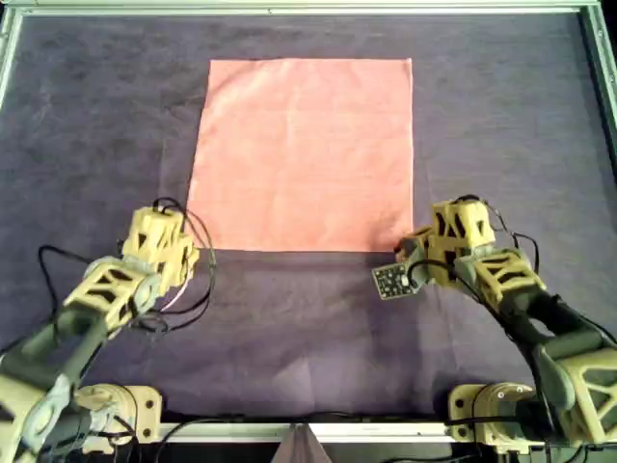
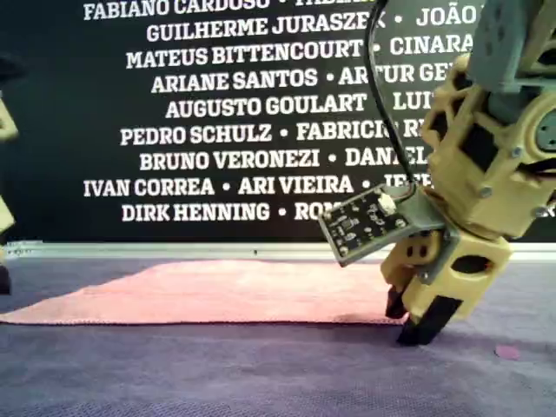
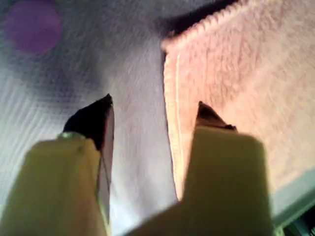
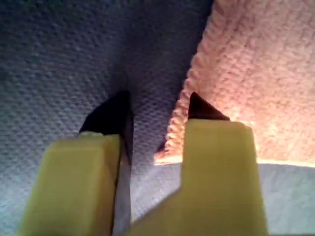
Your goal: Fold a cloth
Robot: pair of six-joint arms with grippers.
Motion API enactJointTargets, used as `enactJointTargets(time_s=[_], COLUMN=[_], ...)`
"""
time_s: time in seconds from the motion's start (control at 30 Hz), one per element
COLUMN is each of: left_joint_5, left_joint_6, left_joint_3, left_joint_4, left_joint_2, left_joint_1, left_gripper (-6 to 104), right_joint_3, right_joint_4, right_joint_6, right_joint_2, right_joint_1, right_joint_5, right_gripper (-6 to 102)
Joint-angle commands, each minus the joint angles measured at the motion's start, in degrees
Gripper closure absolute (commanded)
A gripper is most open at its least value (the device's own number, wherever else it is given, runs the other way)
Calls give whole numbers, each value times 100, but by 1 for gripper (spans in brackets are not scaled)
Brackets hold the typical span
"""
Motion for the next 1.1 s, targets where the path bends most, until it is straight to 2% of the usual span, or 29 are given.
enactJointTargets(time_s=[0.0, 0.5, 0.8, 0.9, 1.03, 1.07], left_joint_5=[-35, -123, -123, -123, -123, -132], left_joint_6=[35, 53, 53, 53, 18, 18], left_joint_3=[-589, -1591, -1731, -1670, -1626, -1626], left_joint_4=[-114, -114, -114, -114, -114, -105], left_joint_2=[-272, -1573, -1661, -1617, -1573, -1573], left_joint_1=[-88, -70, -70, -97, -149, -149], left_gripper=[38, 38, 38, 39, 39, 39], right_joint_3=[-396, -571, -861, -861, -861, -861], right_joint_4=[-264, -264, -264, -264, -264, -264], right_joint_6=[-18, -18, -18, -18, -18, 35], right_joint_2=[-18, -123, -132, -132, -123, -123], right_joint_1=[-62, -53, -62, -70, -79, -70], right_joint_5=[26, 26, 26, 35, 35, 26], right_gripper=[48, 50, 51, 56, 68, 72])
